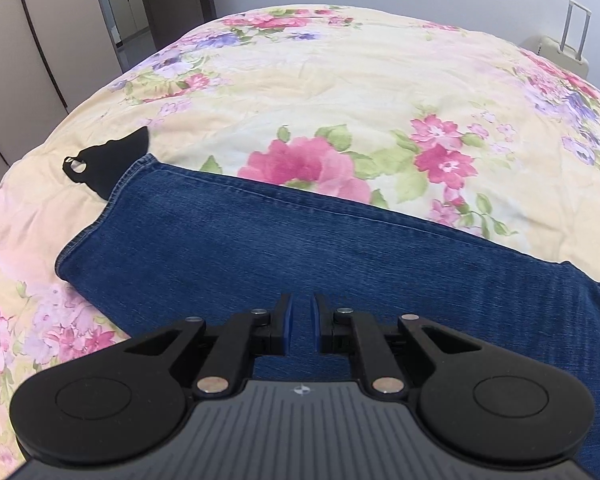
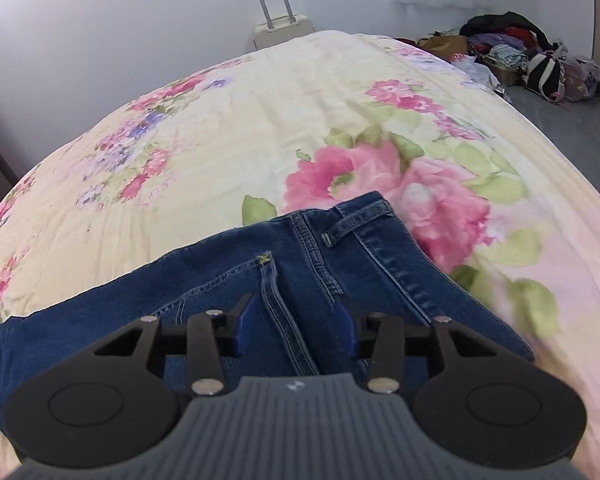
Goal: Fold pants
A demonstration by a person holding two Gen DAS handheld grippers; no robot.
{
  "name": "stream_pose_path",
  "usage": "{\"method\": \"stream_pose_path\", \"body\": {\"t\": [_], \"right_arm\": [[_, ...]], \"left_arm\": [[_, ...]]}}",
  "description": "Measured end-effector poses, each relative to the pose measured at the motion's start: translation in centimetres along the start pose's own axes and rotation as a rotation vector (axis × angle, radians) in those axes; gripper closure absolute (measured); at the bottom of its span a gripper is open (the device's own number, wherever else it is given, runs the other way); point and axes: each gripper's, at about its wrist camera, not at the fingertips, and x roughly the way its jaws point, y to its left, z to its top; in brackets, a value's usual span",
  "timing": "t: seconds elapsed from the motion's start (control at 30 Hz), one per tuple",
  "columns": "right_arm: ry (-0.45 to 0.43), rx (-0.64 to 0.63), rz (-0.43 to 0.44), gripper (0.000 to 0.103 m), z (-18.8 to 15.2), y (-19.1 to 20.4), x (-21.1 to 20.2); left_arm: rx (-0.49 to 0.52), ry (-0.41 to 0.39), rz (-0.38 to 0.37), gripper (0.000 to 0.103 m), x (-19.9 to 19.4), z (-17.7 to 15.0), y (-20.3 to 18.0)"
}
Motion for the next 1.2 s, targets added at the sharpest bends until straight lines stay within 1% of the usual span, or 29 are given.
{"method": "stream_pose_path", "body": {"t": [0.07,0.2,0.3,0.37,0.43,0.47,0.5,0.57,0.6,0.63,0.67,0.7,0.73,0.8,0.83,0.93,0.97,1.0,1.03,1.07,1.1,1.13,1.2], "right_arm": [[-0.003,0.000,-0.040,0.064,0.6,0.2,1.2],[-0.013,0.080,0.011,0.063,2.1,-2.0,2.6],[-0.005,0.072,-0.002,0.061,3.4,-2.9,3.5],[-0.016,0.059,-0.022,0.058,4.3,-3.4,4.2],[-0.033,0.070,-0.041,0.053,5.2,-4.0,4.9],[-0.040,0.083,-0.054,0.052,5.7,-4.6,5.3],[-0.038,0.101,-0.062,0.051,6.2,-5.3,5.9],[0.005,0.138,-0.069,0.050,6.5,-6.4,7.4],[0.024,0.159,-0.048,0.055,6.5,-6.9,8.0],[0.035,0.182,-0.005,0.063,6.2,-7.3,8.3],[0.034,0.192,0.023,0.069,6.0,-7.4,8.4],[0.022,0.177,0.027,0.101,5.9,-7.2,8.2],[0.012,0.138,-0.011,0.099,5.9,-6.7,8.0],[-0.029,0.068,-0.051,0.100,6.0,-5.8,7.4],[-0.047,0.042,-0.093,0.101,6.1,-5.6,7.2],[-0.038,0.088,-0.142,0.102,6.5,-5.8,8.1],[-0.028,0.078,-0.166,0.101,6.5,-5.4,8.4],[-0.021,0.061,-0.194,0.100,6.5,-5.0,8.7],[-0.025,0.040,-0.232,0.094,6.5,-4.4,8.7],[-0.035,0.017,-0.274,0.091,6.5,-3.8,8.5],[-0.036,-0.001,-0.303,0.086,6.6,-3.4,8.2],[-0.029,-0.013,-0.308,0.086,6.6,-2.9,7.8],[-0.034,-0.034,-0.268,0.086,6.1,-1.8,6.4]], "left_arm": [[-0.003,-0.001,0.008,0.087,0.3,0.1,1.1],[-0.028,-0.008,0.025,0.086,1.1,0.3,3.7],[-0.055,-0.008,0.037,0.086,2.1,0.2,5.2],[-0.067,0.000,0.044,0.085,2.8,0.0,5.8],[-0.072,0.010,0.049,0.085,3.5,-0.1,6.1],[-0.071,0.014,0.050,0.085,3.8,-0.2,6.1],[-0.071,0.017,0.051,0.085,4.1,-0.4,6.2],[-0.077,0.025,0.048,0.085,4.5,-0.6,6.3],[-0.080,0.030,0.048,0.085,4.8,-0.8,6.3],[-0.080,0.034,0.050,0.085,5.0,-1.0,6.3],[-0.080,0.034,0.052,0.085,5.1,-1.1,6.2],[-0.079,0.033,0.053,0.085,5.2,-1.2,6.2],[-0.080,0.030,0.054,0.084,5.3,-1.2,6.2],[-0.087,0.024,0.052,0.084,5.3,-1.2,6.2],[-0.093,0.022,0.050,0.084,5.3,-1.3,6.3],[-0.109,0.015,0.051,0.084,4.7,-1.4,7.0],[-0.119,0.010,0.050,0.084,4.4,-1.5,7.5],[-0.135,0.000,0.045,0.081,3.9,-1.6,8.2],[-0.156,-0.013,0.035,0.079,3.3,-1.6,9.1],[-0.186,-0.030,0.024,0.074,2.8,-1.7,10.1],[-0.226,-0.050,0.007,0.068,2.1,-1.9,11.4],[-0.269,-0.071,-0.016,0.066,1.6,-2.1,12.7],[-0.369,-0.116,-0.064,0.055,0.7,-2.6,15.4]]}}
